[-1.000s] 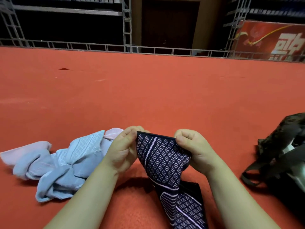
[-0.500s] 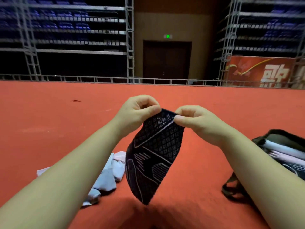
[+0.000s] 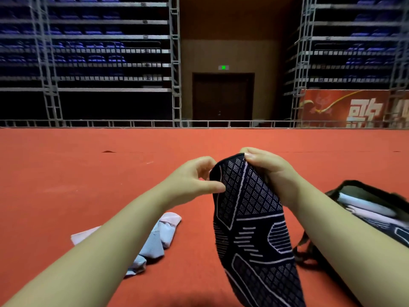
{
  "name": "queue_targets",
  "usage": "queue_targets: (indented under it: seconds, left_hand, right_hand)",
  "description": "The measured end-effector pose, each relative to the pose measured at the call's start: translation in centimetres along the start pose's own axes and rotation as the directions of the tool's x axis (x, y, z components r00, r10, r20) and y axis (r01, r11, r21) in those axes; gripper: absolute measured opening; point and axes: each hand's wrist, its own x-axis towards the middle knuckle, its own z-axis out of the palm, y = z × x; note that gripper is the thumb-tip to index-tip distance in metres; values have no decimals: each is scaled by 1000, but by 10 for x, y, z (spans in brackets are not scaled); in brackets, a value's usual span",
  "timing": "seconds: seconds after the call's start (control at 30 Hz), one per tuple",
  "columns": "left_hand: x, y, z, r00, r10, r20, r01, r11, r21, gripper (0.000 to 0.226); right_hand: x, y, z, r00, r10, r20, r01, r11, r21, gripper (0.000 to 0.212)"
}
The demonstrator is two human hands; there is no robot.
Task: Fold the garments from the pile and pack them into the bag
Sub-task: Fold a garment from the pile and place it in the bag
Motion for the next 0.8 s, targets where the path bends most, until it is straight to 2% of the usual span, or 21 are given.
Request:
queue_targets:
  seconds: [0.1,0.17,0.27,0.33,0.43,0.5,0.6,0.67,0.73,0.8]
  left_hand:
    - [-2,-1,0,987,31,-156,-20,997,74,14]
    - [-4,1,-3,979,64,-195,-72,997,-34,9]
    - [-7,5,-9,984,91,-154,-120,975,-187,6]
    - [-7,6,-12,989,107,-105,-128,965,-228,14]
    - [-7,5,-17,990,144,-2,-137,938,-319,19]
    - [-7,5,-24,988,142,56,-115,933,-341,19]
    - [-4,-1,-35,982,90,166,-59,981,-185,12]
    - [4,-12,-43,979,12,202,-20,999,35,13]
    - [17,-26,-53,988,-34,151,-13,955,298,16]
    - [36,-38,-63,998,-19,66,-10,907,421,9]
  right_hand:
    - [-6,-3,-3,1000,21,-22,-21,1000,-15,24]
    - [-11,-4,-9,999,23,-47,-24,1000,-5,20]
    - [-15,-1,-16,1000,8,-10,-9,999,-40,17]
    - [-16,0,-21,1000,19,14,-18,998,-57,16]
    - [-18,3,-25,996,35,81,-32,999,-35,27]
    - [-17,3,-24,992,24,124,-23,1000,-3,24]
    - [-11,8,-26,993,79,86,-75,996,-52,31]
    - [1,17,-33,988,157,-10,-156,967,-201,27]
    - [17,31,-45,968,218,-122,-247,908,-339,28]
    - [38,42,-58,952,212,-222,-287,870,-401,28]
